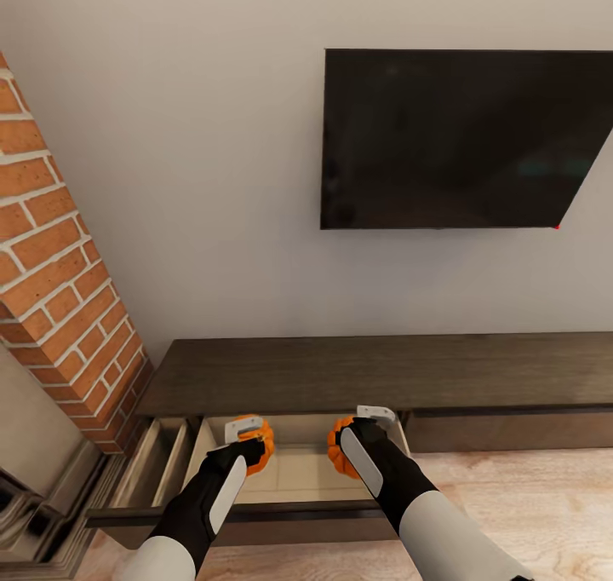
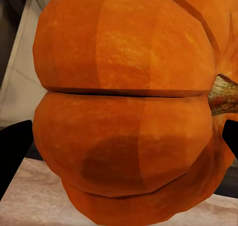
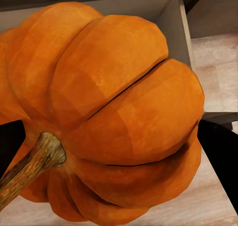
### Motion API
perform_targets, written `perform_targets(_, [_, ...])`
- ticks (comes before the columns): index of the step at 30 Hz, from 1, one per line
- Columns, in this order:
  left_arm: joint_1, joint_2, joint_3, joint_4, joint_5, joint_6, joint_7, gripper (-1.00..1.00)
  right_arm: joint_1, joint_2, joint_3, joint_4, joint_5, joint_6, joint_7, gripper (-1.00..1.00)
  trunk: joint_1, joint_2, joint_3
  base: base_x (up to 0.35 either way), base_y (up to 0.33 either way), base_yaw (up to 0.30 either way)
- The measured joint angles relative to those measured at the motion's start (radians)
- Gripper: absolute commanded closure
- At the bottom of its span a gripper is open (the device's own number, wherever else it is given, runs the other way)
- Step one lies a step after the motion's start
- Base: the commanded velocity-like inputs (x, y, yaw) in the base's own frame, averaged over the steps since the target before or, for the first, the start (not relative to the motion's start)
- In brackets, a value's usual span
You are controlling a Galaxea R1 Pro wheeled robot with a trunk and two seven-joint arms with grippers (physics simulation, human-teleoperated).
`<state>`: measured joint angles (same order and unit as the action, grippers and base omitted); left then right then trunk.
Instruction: Place each of the two pumpkins and all three candles from the living room inside a cabinet in the living room (use any cabinet), then make sure every cabinet is closed, and position the cauldron so it is next to a table in the living room.
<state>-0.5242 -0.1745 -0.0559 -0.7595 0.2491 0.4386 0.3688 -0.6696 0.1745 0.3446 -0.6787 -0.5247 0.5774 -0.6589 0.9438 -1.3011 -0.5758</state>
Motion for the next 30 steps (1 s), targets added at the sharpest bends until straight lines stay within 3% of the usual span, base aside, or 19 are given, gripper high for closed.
perform_targets(6, [0.000, 0.000, -0.001, -0.002, 0.002, 0.002, 0.000, 1.00, 0.000, 0.000, 0.000, 0.000, 0.001, -0.029, 0.005, 1.00, 0.019, -0.035, -0.016, 0.000, 0.000, 0.000])
perform_targets(14, [0.000, 0.000, 0.000, -0.003, 0.004, 0.003, -0.001, 1.00, 0.001, 0.000, 0.001, -0.004, 0.004, -0.063, 0.100, 1.00, 0.050, -0.091, -0.041, 0.000, 0.000, 0.000])
perform_targets(30, [0.000, 0.000, 0.000, -0.003, 0.005, 0.001, -0.011, 1.00, 0.002, 0.000, 0.003, -0.004, 0.008, -0.064, 0.104, 1.00, 0.111, -0.203, -0.091, 0.000, 0.000, 0.000])
